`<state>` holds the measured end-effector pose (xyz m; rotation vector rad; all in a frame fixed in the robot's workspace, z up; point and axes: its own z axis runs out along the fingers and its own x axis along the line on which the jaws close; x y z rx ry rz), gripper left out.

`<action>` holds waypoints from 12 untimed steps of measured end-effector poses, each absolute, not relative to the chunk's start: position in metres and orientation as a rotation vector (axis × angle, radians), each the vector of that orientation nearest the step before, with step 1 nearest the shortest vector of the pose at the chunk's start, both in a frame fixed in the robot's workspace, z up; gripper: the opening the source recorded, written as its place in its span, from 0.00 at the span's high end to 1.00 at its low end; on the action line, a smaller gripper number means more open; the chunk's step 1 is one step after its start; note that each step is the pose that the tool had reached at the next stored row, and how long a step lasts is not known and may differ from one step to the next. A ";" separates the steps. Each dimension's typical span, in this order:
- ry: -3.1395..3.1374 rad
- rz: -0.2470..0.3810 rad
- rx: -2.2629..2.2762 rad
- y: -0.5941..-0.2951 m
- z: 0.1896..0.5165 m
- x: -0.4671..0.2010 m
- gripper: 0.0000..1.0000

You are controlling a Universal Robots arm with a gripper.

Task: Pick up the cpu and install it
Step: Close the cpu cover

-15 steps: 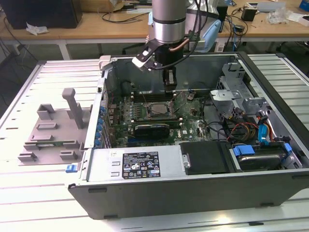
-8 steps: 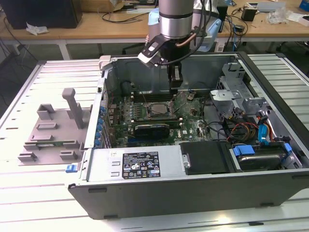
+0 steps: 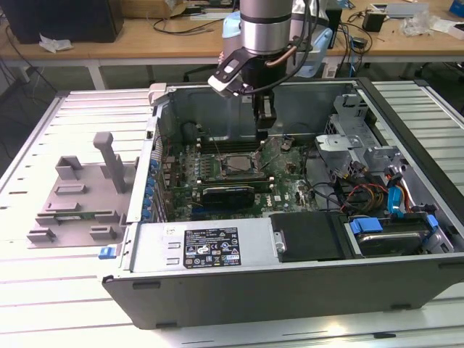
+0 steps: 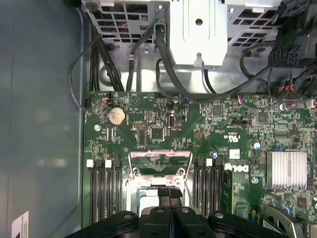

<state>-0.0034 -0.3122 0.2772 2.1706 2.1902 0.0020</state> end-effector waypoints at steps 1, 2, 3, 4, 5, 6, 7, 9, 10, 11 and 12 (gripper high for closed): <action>2.190 0.002 2.170 -0.312 0.277 0.000 0.89; 2.190 0.002 2.170 -0.312 0.277 0.003 0.89; 2.190 0.002 2.170 -0.312 0.277 0.010 0.89; 2.190 0.002 2.170 -0.312 0.277 0.014 0.89; 2.190 0.002 2.171 -0.312 0.277 0.016 0.89; 2.190 0.002 2.171 -0.312 0.277 0.024 0.89; 2.190 0.001 2.171 -0.312 0.277 0.028 0.89; 2.190 0.001 2.171 -0.312 0.277 0.037 0.89; 2.191 0.001 2.171 -0.312 0.277 0.042 0.89; 2.191 0.001 2.171 -0.312 0.277 0.044 0.89; 2.191 0.001 2.171 -0.312 0.277 0.048 0.89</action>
